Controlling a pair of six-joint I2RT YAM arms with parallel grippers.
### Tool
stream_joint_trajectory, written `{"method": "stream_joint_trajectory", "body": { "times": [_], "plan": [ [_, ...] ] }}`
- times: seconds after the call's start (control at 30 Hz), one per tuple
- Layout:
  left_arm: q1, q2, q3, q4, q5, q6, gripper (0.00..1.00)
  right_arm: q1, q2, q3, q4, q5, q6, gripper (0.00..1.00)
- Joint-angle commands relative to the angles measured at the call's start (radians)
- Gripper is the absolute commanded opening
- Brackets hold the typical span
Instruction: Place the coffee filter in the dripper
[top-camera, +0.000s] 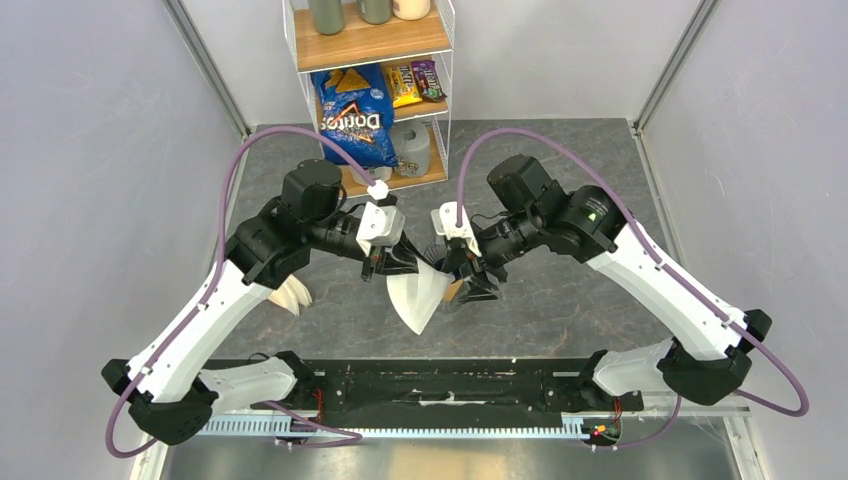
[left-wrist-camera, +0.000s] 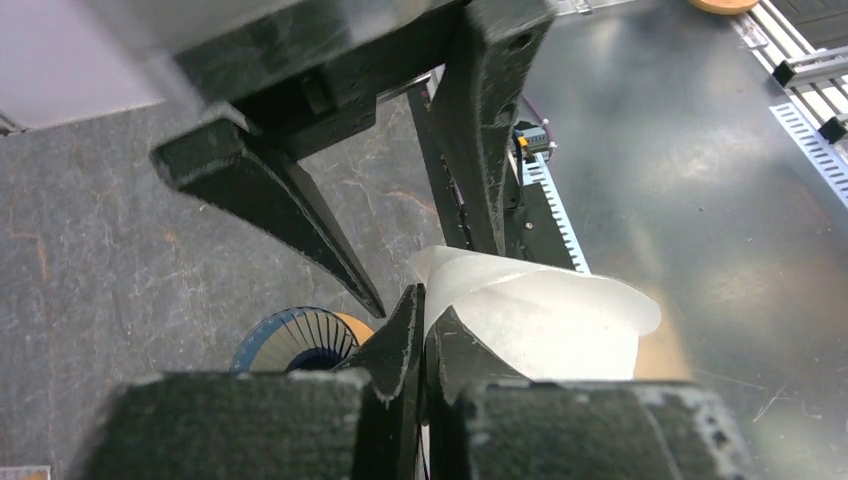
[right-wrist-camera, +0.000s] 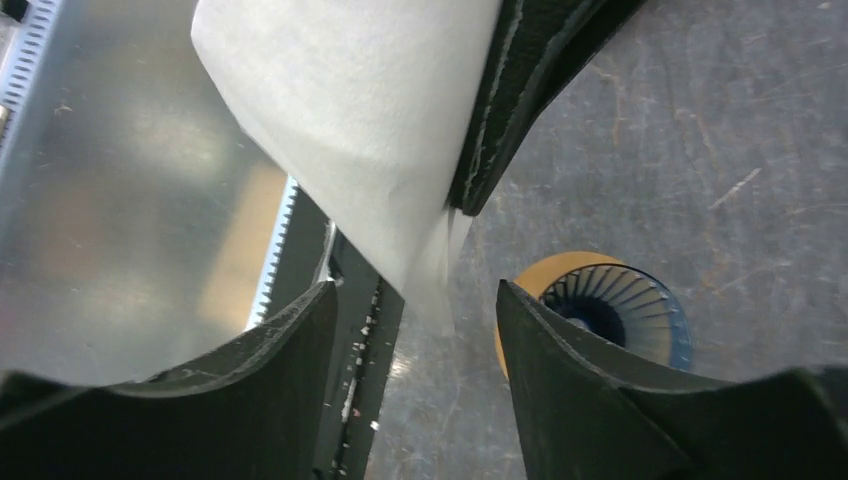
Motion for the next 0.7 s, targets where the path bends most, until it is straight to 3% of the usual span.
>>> {"method": "stream_joint_trajectory", "body": {
  "times": [0.0, 0.13, 0.27, 0.47, 0.67],
  "plan": [
    [-0.005, -0.039, -0.032, 0.091, -0.057, -0.100, 0.02, 0.002, -0.069, 0.009, 0.013, 0.057, -0.004, 0.72],
    [-0.001, -0.077, -0.120, 0.310, -0.124, -0.363, 0.02, 0.001, -0.119, -0.056, 0.115, 0.080, 0.040, 0.75],
    [0.001, -0.063, -0.140, 0.401, -0.182, -0.566, 0.02, 0.004, -0.113, -0.080, 0.165, 0.113, 0.050, 0.73],
    [0.012, -0.058, -0.142, 0.447, -0.216, -0.686, 0.02, 0.003, -0.098, -0.074, 0.208, 0.161, 0.033, 0.70],
    [0.019, -0.060, -0.154, 0.442, -0.225, -0.738, 0.02, 0.003, -0.104, -0.072, 0.241, 0.182, 0.035, 0.48]
  ]
}}
